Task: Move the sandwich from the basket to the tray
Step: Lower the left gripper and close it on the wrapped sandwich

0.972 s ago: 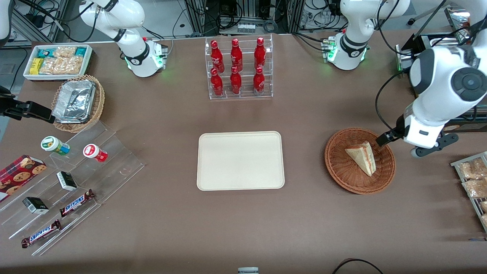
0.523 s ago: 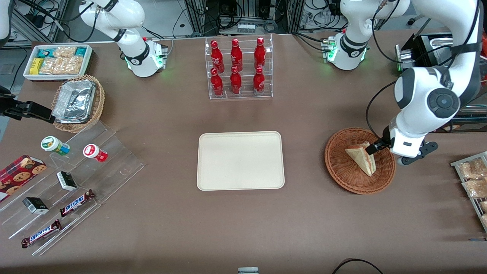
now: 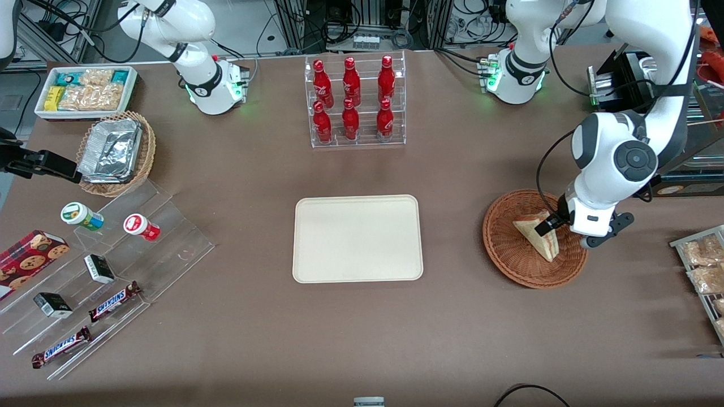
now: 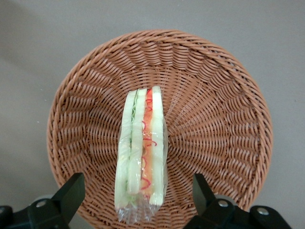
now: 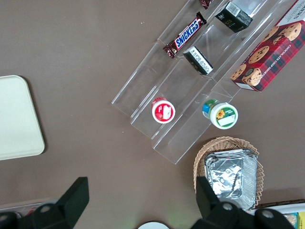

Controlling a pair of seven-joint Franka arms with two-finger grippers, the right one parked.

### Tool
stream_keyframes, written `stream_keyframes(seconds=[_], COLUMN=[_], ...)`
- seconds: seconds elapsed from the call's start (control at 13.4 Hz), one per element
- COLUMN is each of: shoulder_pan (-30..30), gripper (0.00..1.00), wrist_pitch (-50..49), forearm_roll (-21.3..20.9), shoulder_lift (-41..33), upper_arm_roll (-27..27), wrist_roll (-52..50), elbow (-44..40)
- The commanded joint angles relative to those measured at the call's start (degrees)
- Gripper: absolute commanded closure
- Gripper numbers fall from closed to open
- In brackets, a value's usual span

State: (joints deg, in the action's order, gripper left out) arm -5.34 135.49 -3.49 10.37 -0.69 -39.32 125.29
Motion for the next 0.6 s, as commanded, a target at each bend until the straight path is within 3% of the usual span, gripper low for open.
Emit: stream_keyframes(seconds=[0.0,0.45,0.52], shoulder_pan=[-0.02,-0.37,-0.46], gripper=[0.00,0.01,0.06], wrist_pitch=[1.89,3.82,3.82], forearm_roll=[0.42,0.42,0.42], shoulder_lift=[0.96,4.13,4.74], upper_arm_roll=[-0.02,-0.02,-0.02], wrist_roll=[-1.90,-4.35,-5.14], elbow=[0.66,0.92,0.92])
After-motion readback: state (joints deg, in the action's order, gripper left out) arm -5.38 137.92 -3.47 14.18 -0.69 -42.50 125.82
